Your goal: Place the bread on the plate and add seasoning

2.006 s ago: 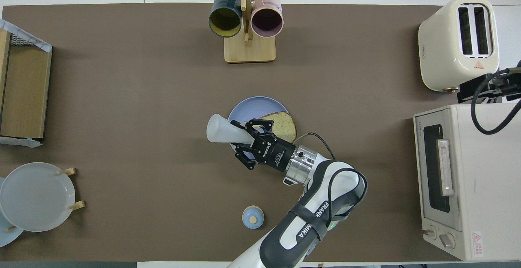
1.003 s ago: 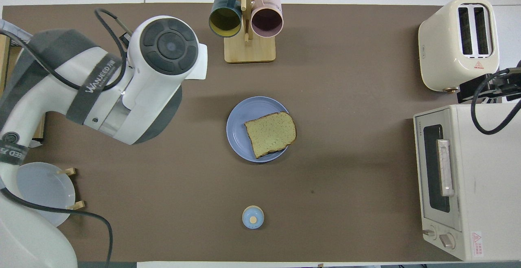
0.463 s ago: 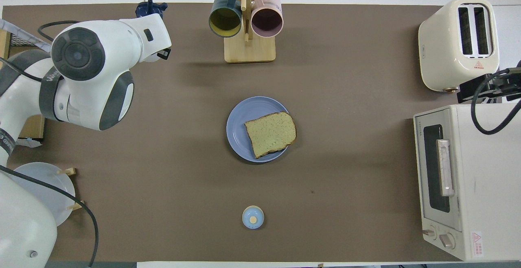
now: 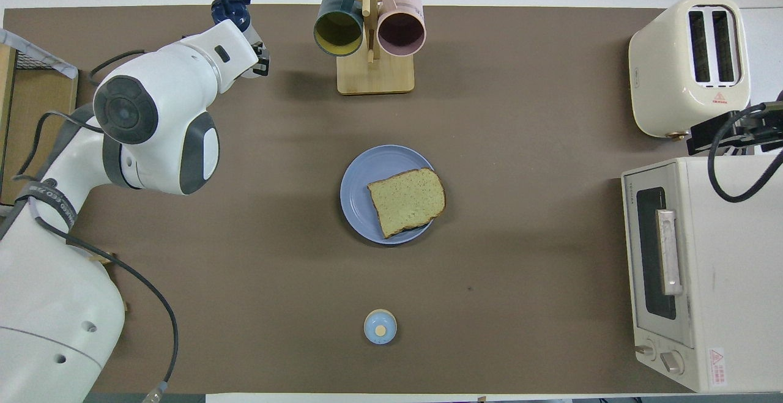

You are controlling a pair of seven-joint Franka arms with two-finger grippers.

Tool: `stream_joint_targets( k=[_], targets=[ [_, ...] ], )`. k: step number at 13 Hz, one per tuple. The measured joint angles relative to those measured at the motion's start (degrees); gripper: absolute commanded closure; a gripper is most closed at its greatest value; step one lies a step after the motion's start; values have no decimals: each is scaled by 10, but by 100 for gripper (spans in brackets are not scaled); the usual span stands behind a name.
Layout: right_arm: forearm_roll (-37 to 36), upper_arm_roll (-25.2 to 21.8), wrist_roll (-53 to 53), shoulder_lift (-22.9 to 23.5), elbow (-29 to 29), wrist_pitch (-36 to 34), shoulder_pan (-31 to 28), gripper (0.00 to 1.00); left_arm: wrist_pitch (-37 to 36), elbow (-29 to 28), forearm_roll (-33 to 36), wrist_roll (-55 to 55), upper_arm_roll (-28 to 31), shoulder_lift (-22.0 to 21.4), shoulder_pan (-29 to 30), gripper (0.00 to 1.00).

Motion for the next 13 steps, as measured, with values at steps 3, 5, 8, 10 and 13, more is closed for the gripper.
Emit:
stream_joint_targets(
  k=[3,5,8,10,13],
  targets=[
    [0,0,0,0,0,0,0,0,46,3,-8,-3,-17,47,20,100],
    [0,0,0,0,0,0,0,0,70,12,-9,-4,-68,65,67,100],
    [0,0,0,0,0,0,0,0,73,18,-9,-4,-156,72,156,100],
    [0,0,0,0,0,0,0,0,82,18,-8,-3,-178,77,181,100],
    [0,0,0,0,0,0,0,0,109,19,-2,-3,-182,91,182,100]
  ],
)
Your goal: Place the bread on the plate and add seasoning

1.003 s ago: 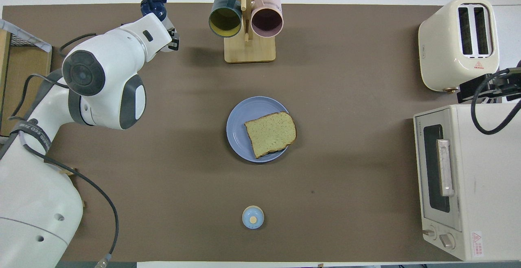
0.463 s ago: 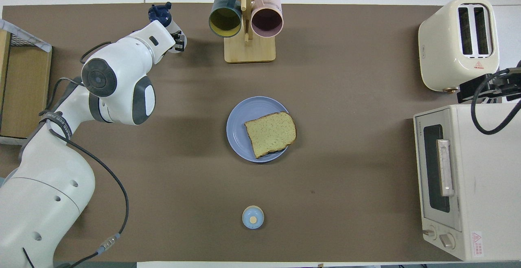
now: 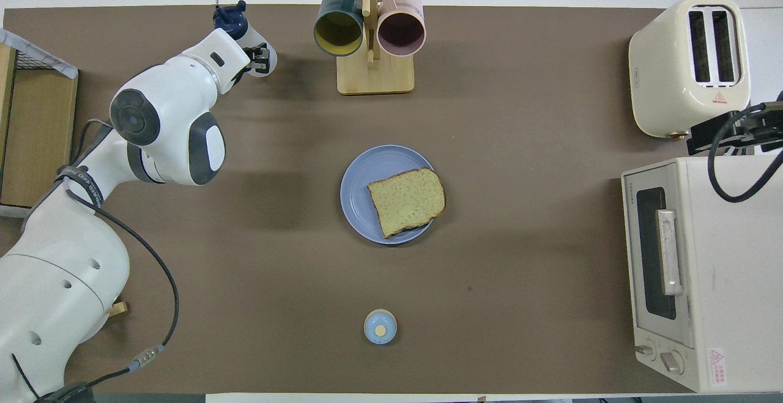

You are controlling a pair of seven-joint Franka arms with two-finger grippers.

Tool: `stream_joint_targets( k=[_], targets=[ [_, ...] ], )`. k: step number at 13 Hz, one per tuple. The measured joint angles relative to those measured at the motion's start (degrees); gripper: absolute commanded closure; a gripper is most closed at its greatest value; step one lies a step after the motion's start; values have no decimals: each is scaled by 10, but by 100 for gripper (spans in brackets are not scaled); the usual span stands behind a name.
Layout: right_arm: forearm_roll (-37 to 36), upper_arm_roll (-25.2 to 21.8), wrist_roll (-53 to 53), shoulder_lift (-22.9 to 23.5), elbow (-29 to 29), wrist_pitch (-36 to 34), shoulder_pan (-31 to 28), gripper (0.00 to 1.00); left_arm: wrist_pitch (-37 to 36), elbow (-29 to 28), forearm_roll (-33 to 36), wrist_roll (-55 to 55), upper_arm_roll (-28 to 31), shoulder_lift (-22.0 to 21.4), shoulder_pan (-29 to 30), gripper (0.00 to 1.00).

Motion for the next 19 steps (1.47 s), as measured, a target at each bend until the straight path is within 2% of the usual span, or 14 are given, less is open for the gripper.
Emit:
stream_joint_targets(
  k=[9,14,19],
  targets=[
    [0,0,0,0,0,0,0,0,51,-3,2,88,-1,19,1,99],
    [0,0,0,0,0,0,0,0,61,-17,2,93,-1,19,1,60],
    [0,0,0,0,0,0,0,0,64,-23,2,93,-1,19,1,16]
  ],
)
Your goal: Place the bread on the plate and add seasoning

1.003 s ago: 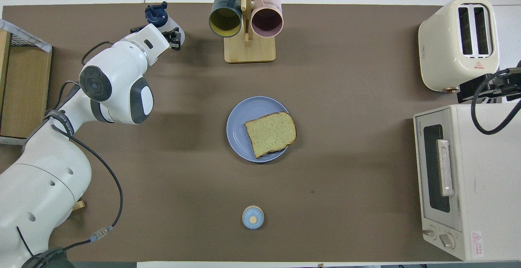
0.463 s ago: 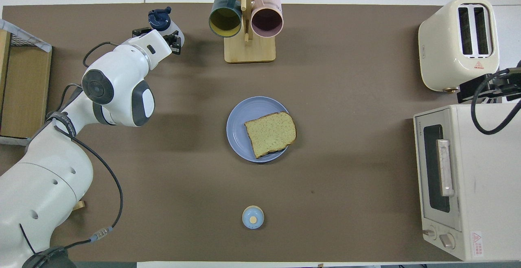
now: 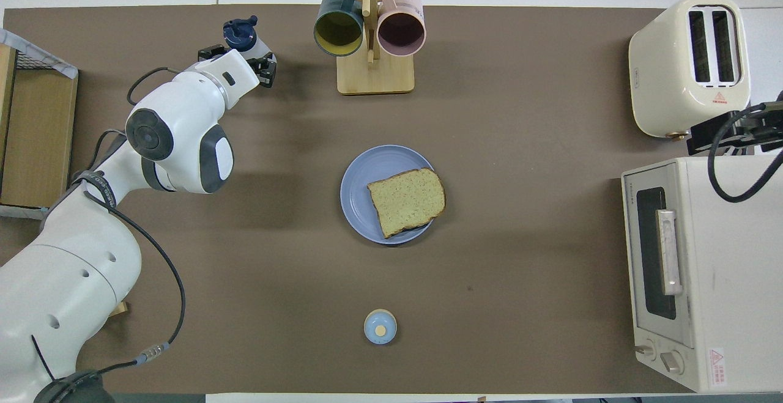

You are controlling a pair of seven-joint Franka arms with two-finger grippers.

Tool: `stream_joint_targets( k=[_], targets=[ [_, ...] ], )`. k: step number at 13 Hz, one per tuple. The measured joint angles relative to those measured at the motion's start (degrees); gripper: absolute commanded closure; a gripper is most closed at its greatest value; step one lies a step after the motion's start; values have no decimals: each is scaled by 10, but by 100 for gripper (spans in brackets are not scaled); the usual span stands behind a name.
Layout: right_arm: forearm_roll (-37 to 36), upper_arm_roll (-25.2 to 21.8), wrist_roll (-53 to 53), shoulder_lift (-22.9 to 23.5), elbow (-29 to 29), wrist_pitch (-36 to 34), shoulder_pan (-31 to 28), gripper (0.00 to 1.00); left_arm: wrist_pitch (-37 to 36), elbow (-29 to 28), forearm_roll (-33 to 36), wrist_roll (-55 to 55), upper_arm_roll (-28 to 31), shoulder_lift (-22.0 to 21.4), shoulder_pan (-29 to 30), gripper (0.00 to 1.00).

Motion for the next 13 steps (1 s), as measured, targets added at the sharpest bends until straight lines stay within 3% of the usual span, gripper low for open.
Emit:
stream_joint_targets(
  k=[2,9,13],
  targets=[
    [0,0,0,0,0,0,0,0,0,-1,0,0,0,0,2,6],
    [0,0,0,0,0,0,0,0,0,-7,0,0,0,0,5,5],
    [0,0,0,0,0,0,0,0,16,-17,0,0,0,0,10,0]
  ],
)
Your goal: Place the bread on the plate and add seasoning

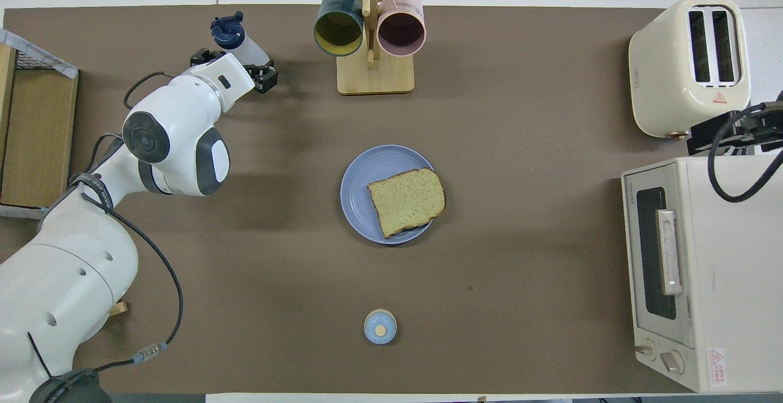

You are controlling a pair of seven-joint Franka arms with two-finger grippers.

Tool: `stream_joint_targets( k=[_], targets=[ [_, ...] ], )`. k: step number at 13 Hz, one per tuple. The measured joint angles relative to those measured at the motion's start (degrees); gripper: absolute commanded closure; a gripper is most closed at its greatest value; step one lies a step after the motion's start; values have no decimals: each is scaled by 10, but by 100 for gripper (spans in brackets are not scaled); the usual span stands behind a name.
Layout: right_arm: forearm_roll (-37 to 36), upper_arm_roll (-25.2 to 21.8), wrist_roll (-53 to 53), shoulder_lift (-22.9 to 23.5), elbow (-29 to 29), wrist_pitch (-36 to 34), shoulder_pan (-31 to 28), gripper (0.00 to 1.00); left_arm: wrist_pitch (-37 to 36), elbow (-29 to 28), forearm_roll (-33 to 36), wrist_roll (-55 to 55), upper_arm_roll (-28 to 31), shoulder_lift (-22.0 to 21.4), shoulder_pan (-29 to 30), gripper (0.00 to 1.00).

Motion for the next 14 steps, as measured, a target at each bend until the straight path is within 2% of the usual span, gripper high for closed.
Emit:
stream_joint_targets(
  k=[5,7,9,11,14],
  targets=[
    [0,0,0,0,0,0,0,0,59,-40,0,0,0,-2,11,0],
    [0,0,0,0,0,0,0,0,62,-60,0,0,0,-19,17,0],
    [0,0,0,0,0,0,0,0,50,-104,0,0,-1,-66,22,0],
    [0,0,0,0,0,0,0,0,2,-157,0,-5,-5,-138,21,0],
    [0,0,0,0,0,0,0,0,-43,-232,0,-71,-12,-239,-14,0]
  ],
)
